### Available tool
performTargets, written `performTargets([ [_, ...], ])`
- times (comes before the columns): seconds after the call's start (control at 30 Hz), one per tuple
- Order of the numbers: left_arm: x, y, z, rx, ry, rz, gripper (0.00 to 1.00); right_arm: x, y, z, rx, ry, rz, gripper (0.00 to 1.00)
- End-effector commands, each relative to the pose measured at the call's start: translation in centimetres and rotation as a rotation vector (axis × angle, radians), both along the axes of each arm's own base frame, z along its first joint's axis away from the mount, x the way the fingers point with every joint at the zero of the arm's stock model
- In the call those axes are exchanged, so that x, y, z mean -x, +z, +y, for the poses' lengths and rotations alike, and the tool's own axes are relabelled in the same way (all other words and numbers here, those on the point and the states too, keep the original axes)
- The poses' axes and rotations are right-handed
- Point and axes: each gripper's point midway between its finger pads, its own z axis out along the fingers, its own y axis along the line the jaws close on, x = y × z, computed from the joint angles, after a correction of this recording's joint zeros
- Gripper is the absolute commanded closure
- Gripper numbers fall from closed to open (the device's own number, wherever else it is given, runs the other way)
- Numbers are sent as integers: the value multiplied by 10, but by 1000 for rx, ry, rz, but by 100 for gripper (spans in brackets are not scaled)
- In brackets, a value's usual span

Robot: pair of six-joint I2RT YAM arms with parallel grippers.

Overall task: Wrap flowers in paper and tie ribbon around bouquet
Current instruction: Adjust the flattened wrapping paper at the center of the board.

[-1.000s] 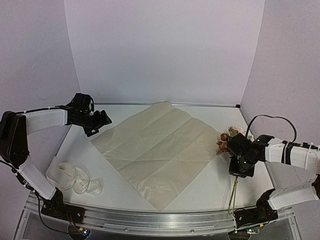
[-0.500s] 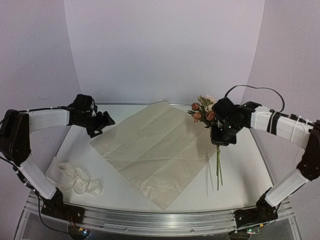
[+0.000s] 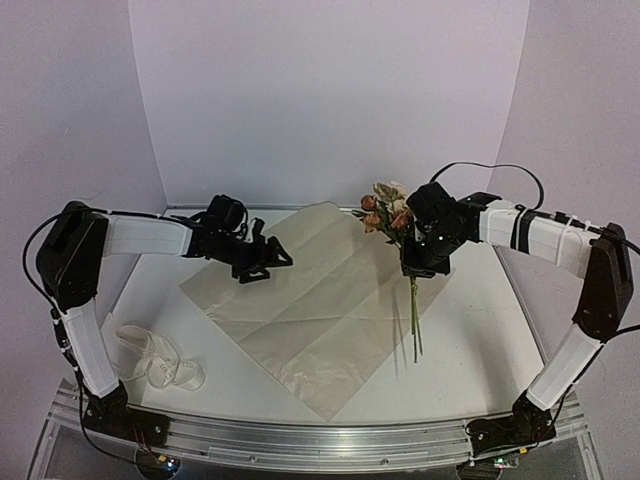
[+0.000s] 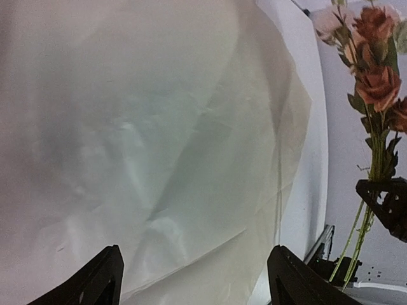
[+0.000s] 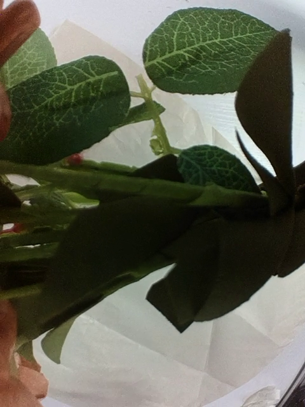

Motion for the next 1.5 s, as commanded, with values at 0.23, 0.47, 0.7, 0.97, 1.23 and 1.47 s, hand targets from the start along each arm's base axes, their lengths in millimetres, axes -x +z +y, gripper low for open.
performTargets([
  [0.23,35,-9,-158,35,-393,-110,39,-35,33,-16,-81,-74,-89,100],
  [0.47,50,-44,-175,-28,-438,-71,57,-31,26,-24,-92,-88,-75,100],
  [0.7,68,-73,-167,-98,-463,-7,64,-28,21,-25,-97,-90,-65,100],
  [0.97,104,-88,-156,-123,-537,51,69,-28,15,-21,-122,-99,-51,100],
  [1.23,128,-93,-150,-142,-554,85,71,-33,12,-15,-143,-103,-44,100],
  [1.47,109,-60,-150,-156,-486,-14,62,-45,12,-1,-173,-76,-33,100],
])
